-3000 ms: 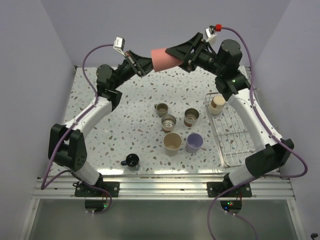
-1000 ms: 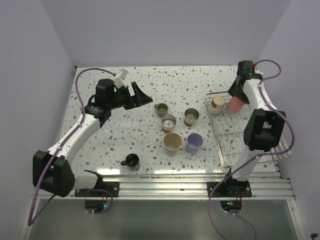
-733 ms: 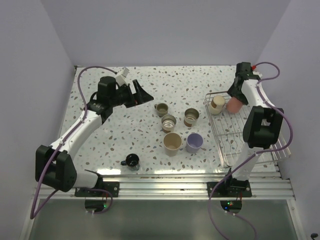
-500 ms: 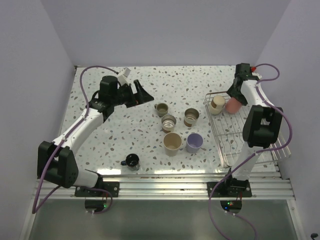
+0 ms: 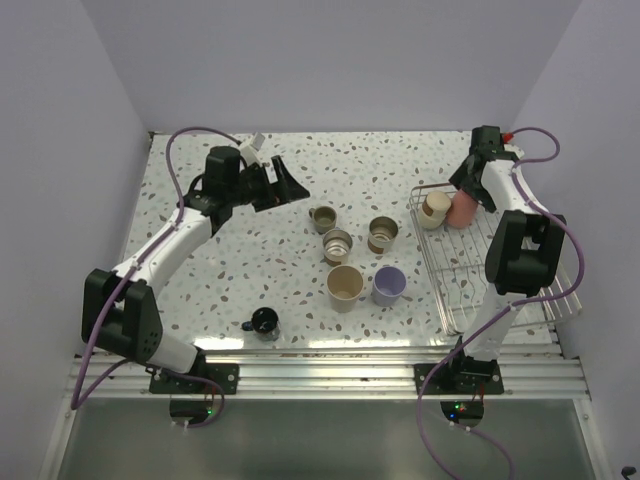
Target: Load the cups into the dish rack
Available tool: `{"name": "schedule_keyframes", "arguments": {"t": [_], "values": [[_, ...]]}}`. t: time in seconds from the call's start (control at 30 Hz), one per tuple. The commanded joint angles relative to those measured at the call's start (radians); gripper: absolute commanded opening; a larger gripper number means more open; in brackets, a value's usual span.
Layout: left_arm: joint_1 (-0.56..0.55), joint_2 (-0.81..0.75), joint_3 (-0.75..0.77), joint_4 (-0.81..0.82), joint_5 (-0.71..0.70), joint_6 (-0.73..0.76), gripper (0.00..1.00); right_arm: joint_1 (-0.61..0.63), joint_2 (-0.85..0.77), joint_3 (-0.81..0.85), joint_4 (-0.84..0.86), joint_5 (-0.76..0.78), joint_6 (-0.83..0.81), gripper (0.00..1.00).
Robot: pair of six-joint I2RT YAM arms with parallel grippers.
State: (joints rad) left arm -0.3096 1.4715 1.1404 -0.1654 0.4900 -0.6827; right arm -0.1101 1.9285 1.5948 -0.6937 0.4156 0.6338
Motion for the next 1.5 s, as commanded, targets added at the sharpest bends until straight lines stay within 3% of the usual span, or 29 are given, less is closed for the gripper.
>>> {"name": "schedule_keyframes", "arguments": {"t": [0.0, 0.2, 0.4, 0.57, 0.77, 0.93, 1.17, 1.47], "values": [[0.004, 0.007, 0.047, -0.006, -0.001, 0.04, 0.9, -0.002, -0.003, 0.024, 0.013, 0.002, 0.021, 0.98], [0.004, 0.015, 0.053, -0.023, -0.007, 0.058, 0.9, 0.0, -0.045, 0.033, 0.002, -0.005, 0.03, 0.98], [-0.003, 0.076, 0.137, -0.181, -0.157, 0.144, 0.88, 0.0, -0.112, 0.129, -0.059, 0.032, 0.015, 0.98], [-0.071, 0.22, 0.324, -0.402, -0.379, 0.25, 0.87, 0.0, -0.137, 0.27, -0.226, 0.029, 0.076, 0.98], [-0.103, 0.387, 0.439, -0.477, -0.449, 0.253, 0.81, 0.029, -0.259, 0.343, -0.329, -0.017, 0.075, 0.98], [-0.134, 0.535, 0.55, -0.505, -0.464, 0.265, 0.76, 0.162, -0.437, 0.236, -0.375, -0.02, 0.056, 0.98], [-0.154, 0.609, 0.611, -0.491, -0.458, 0.255, 0.75, 0.181, -0.696, 0.039, -0.426, -0.074, 0.04, 0.98], [-0.192, 0.633, 0.598, -0.471, -0.47, 0.226, 0.7, 0.181, -0.743, 0.013, -0.457, -0.1, -0.002, 0.98]]}}
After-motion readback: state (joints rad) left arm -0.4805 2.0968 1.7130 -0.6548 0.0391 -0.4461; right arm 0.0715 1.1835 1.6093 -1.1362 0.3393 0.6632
